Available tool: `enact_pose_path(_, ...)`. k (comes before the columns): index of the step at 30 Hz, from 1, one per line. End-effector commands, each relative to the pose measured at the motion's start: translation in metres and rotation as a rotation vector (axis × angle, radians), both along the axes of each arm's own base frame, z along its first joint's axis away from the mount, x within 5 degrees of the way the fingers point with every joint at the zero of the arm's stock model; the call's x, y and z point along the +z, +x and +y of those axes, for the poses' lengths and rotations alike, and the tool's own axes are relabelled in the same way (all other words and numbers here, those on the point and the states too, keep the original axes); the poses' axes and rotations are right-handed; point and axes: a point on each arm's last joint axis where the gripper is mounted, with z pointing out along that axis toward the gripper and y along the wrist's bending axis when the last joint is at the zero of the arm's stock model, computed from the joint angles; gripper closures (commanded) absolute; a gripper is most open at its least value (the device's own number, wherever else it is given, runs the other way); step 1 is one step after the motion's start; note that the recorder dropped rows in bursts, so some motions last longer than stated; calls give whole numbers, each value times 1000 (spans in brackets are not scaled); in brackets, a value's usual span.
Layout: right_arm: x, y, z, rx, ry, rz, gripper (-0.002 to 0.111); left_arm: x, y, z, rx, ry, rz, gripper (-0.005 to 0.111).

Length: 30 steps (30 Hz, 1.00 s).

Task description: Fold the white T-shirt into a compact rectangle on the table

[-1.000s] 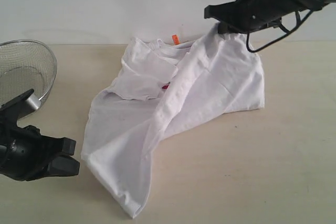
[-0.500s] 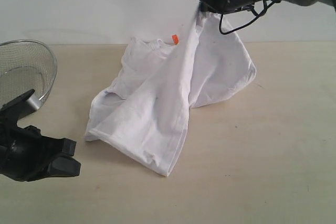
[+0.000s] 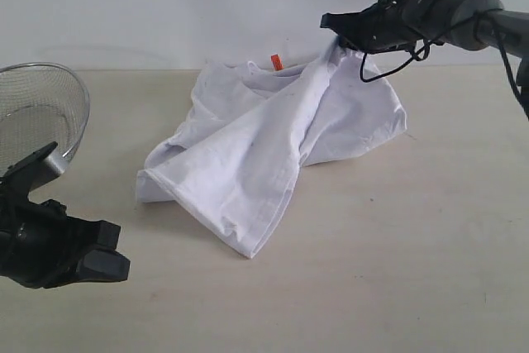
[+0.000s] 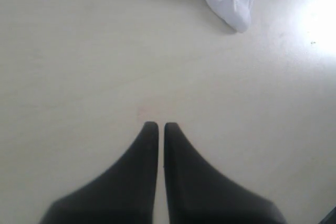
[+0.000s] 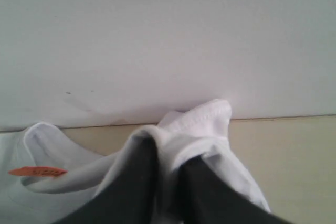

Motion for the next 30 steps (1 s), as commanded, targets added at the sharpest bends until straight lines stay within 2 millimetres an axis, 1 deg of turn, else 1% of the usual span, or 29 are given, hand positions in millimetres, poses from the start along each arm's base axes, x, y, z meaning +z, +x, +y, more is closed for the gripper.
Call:
enact_pose_path(1, 10, 2, -5, -1, -27, -40, 51, 1, 0, 0, -12, -3, -7, 102)
enact_pose_path(2, 10, 2, -5, -4, -26, -42, 38, 1, 1, 0, -11, -2, -7, 102)
enact_pose_path(3, 10, 2, -5, -5, -25, -42, 30, 1, 1, 0, -10, 0, -8, 102)
enact_pose_path(4, 10, 2, -5, -5, -25, -42, 26, 1, 1, 0, -9, 1, -9, 102)
enact_pose_path(5, 10, 1, -5, 0, -23, -36, 24, 1, 1, 0, -11, 4, -13, 102)
enact_pose_path(8, 22, -3, -2, 33, -15, -14, 23, 0, 2, 2, -10, 25, -31, 102)
enact_pose_path(11, 40, -11, 1, 82, -4, 21, 24, 0, 4, 3, -1, 41, -44, 102)
enact_pose_path(12, 47, -14, 2, 101, -6, 33, 26, 1, 5, 3, -2, 43, -51, 102)
enact_pose_path(13, 52, -17, 4, 124, -14, 51, 31, 3, 8, 3, -2, 42, -60, 102)
enact_pose_path(14, 58, -21, 4, 148, -27, 71, 39, 5, 10, 3, -3, 41, -69, 102)
enact_pose_path(15, 63, -25, 5, 170, -37, 90, 50, 7, 12, 2, -13, 44, -87, 102)
enact_pose_path(16, 68, -28, 6, 191, -52, 107, 64, 9, 15, 2, -25, 47, -107, 102)
enact_pose_path(17, 69, -31, 6, 210, -71, 127, 76, 11, 19, 2, -34, 50, -124, 102)
enact_pose_path(18, 70, -35, 6, 233, -81, 158, 94, 12, 21, 1, -42, 52, -132, 102)
enact_pose_path(19, 71, -39, 6, 252, -85, 194, 108, 11, 24, 1, -50, 55, -138, 102)
enact_pose_path(20, 71, -42, 7, 273, -85, 224, 107, 10, 27, 1, -64, 61, -145, 102)
enact_pose_path(22, 67, -47, 9, 312, -83, 288, 109, 6, 33, 0, -110, 76, -162, 102)
enact_pose_path(24, 62, -51, 10, 342, -79, 339, 109, 2, 40, -2, -220, 110, -219, 102)
enact_pose_path(28, 59, -57, 12, 422, -110, 386, 109, 2, 51, -16, -422, 56, -353, 102)
enact_pose_path(30, 58, -59, 12, 444, -119, 406, 109, -1, 54, -20, -474, 70, -409, 102)
